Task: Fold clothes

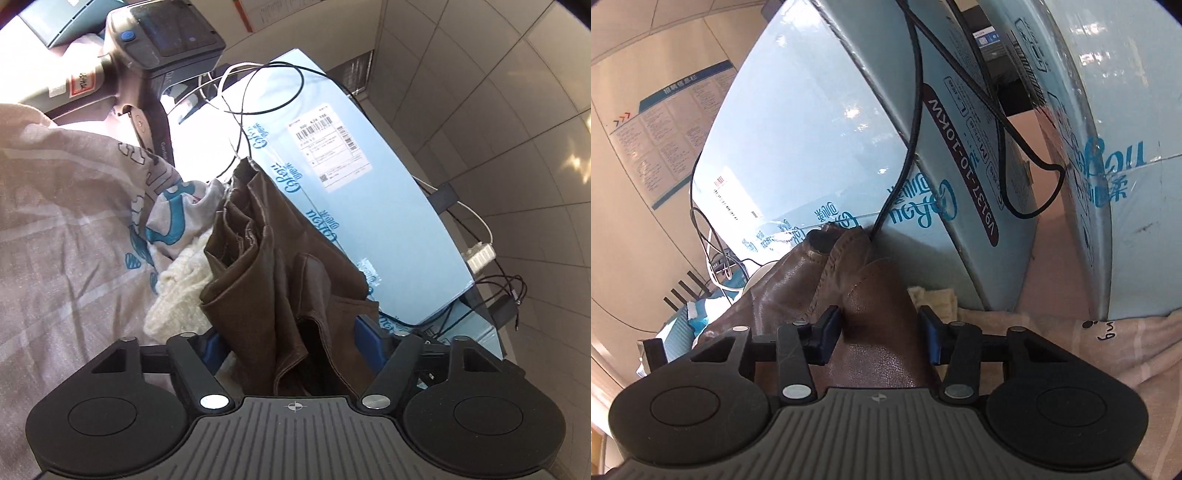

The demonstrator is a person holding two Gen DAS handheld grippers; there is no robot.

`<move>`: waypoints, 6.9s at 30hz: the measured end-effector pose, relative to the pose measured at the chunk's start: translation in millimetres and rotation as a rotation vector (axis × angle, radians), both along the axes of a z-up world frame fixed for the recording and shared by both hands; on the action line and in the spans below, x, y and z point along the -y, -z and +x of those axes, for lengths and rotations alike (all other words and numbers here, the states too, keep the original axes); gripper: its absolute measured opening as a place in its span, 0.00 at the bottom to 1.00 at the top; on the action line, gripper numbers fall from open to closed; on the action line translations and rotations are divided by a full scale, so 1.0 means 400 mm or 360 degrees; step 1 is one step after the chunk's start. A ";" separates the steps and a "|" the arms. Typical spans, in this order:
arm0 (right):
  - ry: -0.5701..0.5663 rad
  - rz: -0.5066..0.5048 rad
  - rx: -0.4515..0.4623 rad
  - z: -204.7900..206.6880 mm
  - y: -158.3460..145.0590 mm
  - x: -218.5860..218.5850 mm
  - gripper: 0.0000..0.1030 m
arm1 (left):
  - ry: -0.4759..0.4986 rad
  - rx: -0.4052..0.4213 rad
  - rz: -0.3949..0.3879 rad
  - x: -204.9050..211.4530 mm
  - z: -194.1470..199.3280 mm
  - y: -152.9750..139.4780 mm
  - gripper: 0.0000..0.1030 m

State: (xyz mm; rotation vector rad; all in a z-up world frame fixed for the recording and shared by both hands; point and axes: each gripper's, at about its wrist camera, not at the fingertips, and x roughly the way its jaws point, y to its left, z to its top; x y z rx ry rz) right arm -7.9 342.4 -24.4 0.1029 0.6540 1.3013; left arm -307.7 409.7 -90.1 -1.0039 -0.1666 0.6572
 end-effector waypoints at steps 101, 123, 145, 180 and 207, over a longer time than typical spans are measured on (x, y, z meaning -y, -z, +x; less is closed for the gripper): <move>0.0609 0.0037 0.0704 -0.123 -0.022 0.867 0.13 | 0.1069 -0.0913 0.0606 0.314 0.447 -0.016 0.31; 0.1137 0.0301 -0.0403 0.179 0.108 1.309 0.68 | 0.1087 -0.0820 0.0500 0.220 0.506 -0.012 0.69; 0.0860 0.0257 -0.0018 0.330 0.051 1.193 0.16 | 0.1107 -0.0825 0.1168 0.347 0.568 -0.086 0.06; 0.0914 0.0046 0.0197 0.323 0.077 1.250 0.75 | 0.1321 -0.0727 0.1136 0.293 0.614 -0.099 0.20; 0.0612 -0.0414 0.0523 0.407 0.060 1.131 0.07 | 0.1183 -0.0721 0.1201 0.325 0.619 -0.123 0.08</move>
